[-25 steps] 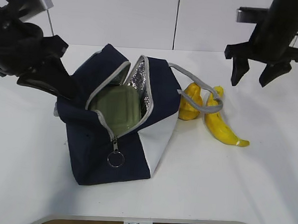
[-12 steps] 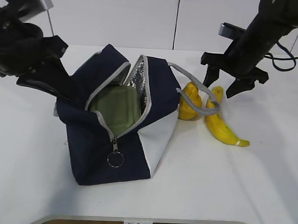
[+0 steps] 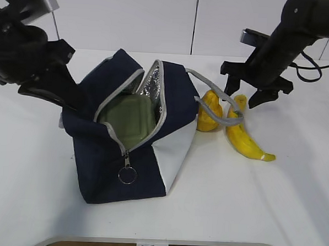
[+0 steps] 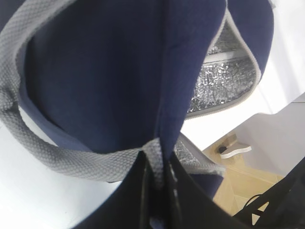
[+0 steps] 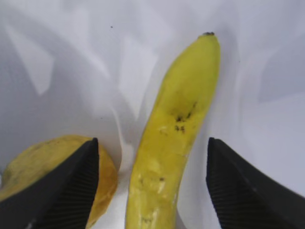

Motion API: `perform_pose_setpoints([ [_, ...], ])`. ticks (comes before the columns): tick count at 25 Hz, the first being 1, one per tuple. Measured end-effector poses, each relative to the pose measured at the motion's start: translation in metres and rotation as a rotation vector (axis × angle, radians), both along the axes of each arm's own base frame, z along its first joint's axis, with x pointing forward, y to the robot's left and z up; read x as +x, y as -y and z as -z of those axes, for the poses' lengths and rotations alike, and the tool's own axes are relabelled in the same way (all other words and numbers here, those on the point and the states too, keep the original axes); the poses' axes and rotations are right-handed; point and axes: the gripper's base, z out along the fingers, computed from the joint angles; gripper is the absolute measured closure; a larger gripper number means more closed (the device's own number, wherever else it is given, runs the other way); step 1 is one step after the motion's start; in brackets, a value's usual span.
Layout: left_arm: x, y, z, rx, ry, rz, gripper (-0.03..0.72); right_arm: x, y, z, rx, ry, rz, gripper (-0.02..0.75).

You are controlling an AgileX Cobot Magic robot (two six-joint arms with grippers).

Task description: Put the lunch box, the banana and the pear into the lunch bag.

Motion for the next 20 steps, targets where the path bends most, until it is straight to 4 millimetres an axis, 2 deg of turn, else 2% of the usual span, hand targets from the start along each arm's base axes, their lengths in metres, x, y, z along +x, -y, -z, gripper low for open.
perform_pose_setpoints([
  [15,0.0,0.0,0.0,0.0,0.0,0.0,0.673,0.0,0.0,0.032,-0.016,-0.098,-0.009,0.202],
  [17,0.0,0.0,0.0,0.0,0.0,0.0,0.673,0.0,0.001,0.033,-0.021,-0.109,-0.012,0.22],
  [18,0.0,0.0,0.0,0.0,-0.001,0.001,0.673,-0.002,0.001,0.033,-0.021,-0.125,-0.016,0.276],
  [19,0.0,0.0,0.0,0.0,-0.001,0.001,0.673,-0.003,0.001,0.034,-0.021,-0.133,-0.017,0.276],
  [20,0.0,0.0,0.0,0.0,-0.001,0.001,0.673,-0.004,0.001,0.034,-0.022,-0.145,-0.02,0.355],
])
